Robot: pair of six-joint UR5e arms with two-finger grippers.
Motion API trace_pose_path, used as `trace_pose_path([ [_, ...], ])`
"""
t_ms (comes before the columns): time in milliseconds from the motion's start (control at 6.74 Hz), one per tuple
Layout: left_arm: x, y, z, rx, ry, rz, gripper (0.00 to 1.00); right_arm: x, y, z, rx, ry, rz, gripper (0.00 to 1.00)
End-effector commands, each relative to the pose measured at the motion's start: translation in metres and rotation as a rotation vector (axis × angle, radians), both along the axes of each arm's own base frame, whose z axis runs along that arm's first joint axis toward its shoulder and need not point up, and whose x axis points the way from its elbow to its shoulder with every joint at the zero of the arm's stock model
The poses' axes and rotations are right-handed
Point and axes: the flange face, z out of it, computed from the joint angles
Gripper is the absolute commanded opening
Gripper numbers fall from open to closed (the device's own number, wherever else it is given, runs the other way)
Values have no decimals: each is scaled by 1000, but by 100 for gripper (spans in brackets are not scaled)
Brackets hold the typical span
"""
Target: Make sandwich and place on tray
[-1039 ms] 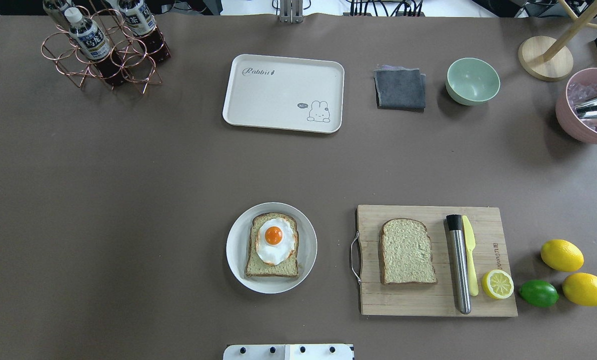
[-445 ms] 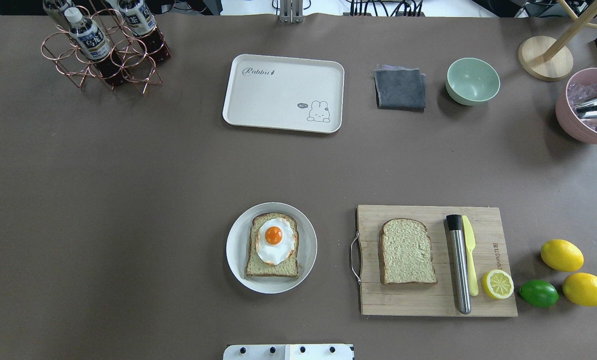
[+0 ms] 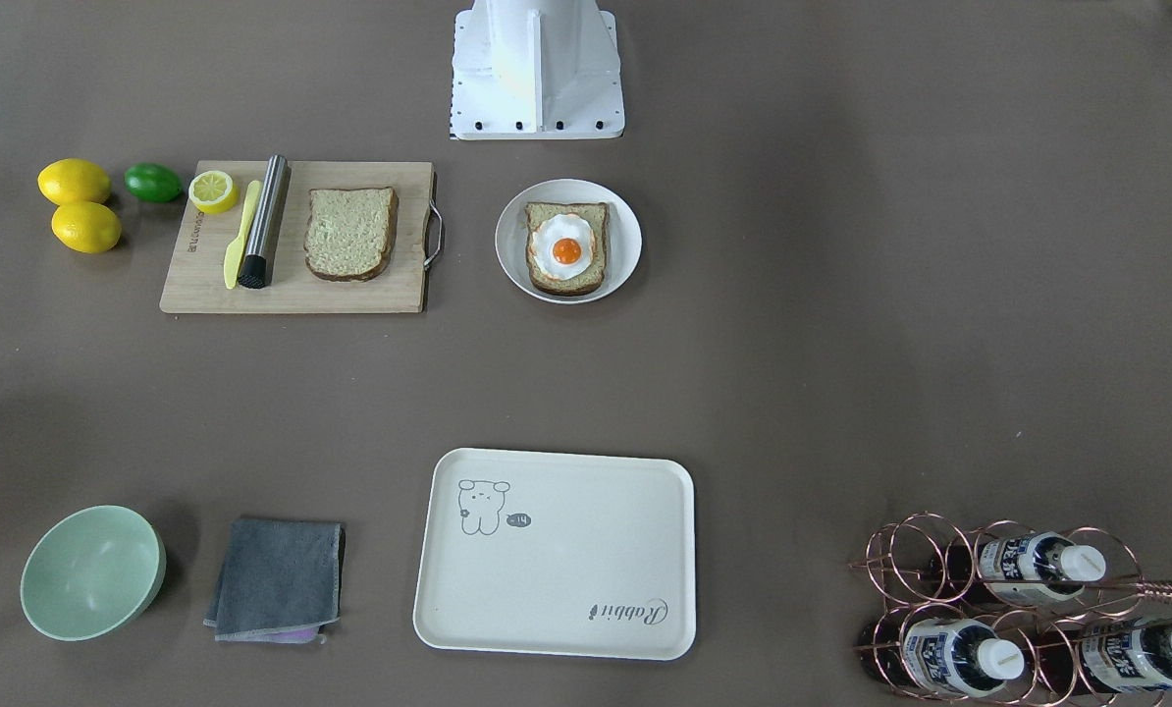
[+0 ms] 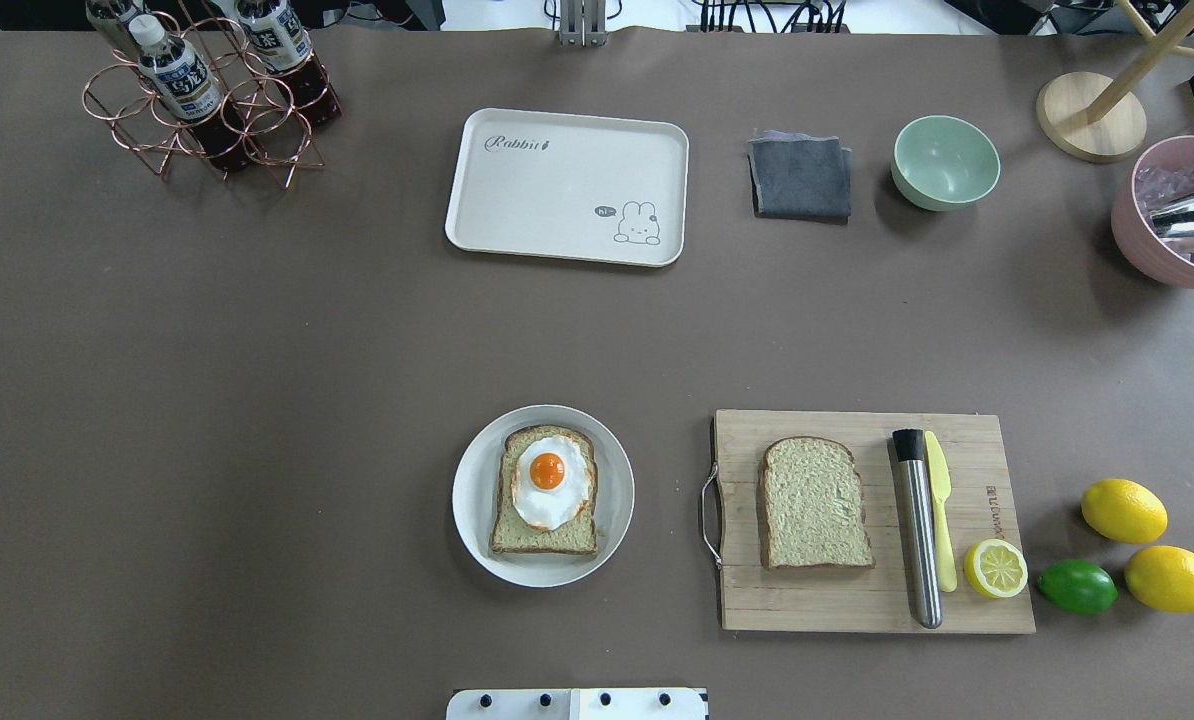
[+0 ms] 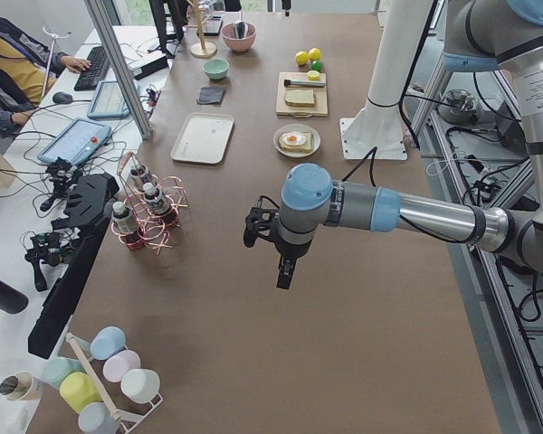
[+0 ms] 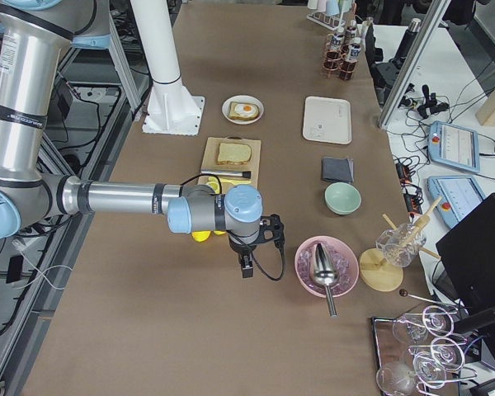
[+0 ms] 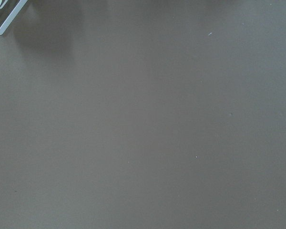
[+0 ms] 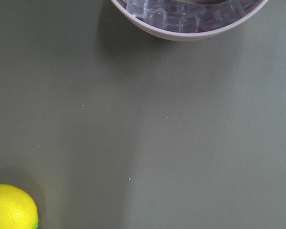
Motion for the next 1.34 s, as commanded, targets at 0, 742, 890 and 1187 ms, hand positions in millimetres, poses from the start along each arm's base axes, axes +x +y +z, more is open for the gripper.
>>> trace_pose_path([
  [0, 0, 0, -3, 1, 8, -6, 97, -27, -10, -17, -19, -20, 51, 99],
  [742, -3, 1, 2, -7, 8, -10, 97, -184, 1, -139, -118, -192, 151, 98],
  [890, -3, 9, 6, -16, 10, -10, 97, -210, 10, -164, -134, -206, 152, 98],
  [1187, -3, 10, 10, -25, 12, -12, 97, -300, 23, -214, -184, -216, 225, 97],
])
